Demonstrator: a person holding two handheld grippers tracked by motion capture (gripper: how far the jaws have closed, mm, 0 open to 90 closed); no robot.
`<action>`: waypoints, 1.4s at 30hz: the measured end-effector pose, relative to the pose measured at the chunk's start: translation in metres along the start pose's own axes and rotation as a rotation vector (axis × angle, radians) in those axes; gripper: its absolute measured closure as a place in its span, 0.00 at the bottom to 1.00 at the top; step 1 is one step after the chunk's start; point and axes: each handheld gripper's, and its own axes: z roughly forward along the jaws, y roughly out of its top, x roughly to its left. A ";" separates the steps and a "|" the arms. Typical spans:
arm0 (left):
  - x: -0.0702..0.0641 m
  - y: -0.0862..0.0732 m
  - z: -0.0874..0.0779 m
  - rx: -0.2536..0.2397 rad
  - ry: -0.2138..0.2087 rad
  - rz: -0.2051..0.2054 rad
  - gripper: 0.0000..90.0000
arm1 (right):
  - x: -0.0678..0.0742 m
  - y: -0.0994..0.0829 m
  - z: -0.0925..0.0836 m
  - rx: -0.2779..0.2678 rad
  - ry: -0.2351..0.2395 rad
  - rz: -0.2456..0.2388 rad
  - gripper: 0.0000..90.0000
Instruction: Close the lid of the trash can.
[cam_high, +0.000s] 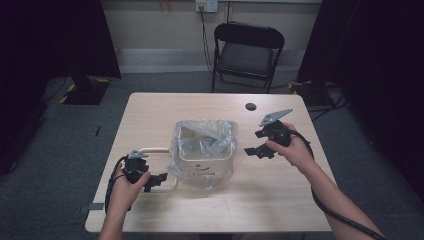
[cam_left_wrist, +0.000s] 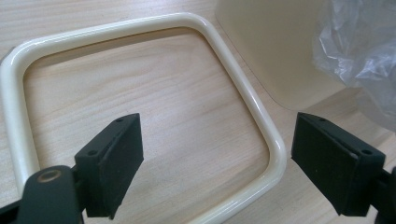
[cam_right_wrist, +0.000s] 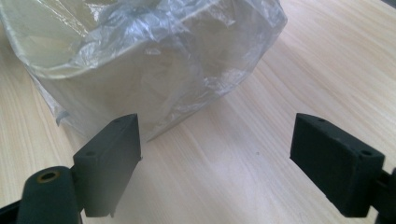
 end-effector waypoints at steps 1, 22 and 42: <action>0.000 0.000 0.000 0.001 0.000 -0.007 0.18 | 0.000 -0.001 0.000 0.000 -0.001 0.005 0.17; 0.026 -0.003 0.009 0.032 0.097 -0.012 0.19 | -0.008 -0.033 0.013 0.019 -0.004 0.045 0.17; 0.055 -0.013 0.008 0.029 0.232 -0.072 0.26 | -0.015 -0.049 0.019 0.018 0.001 0.080 0.17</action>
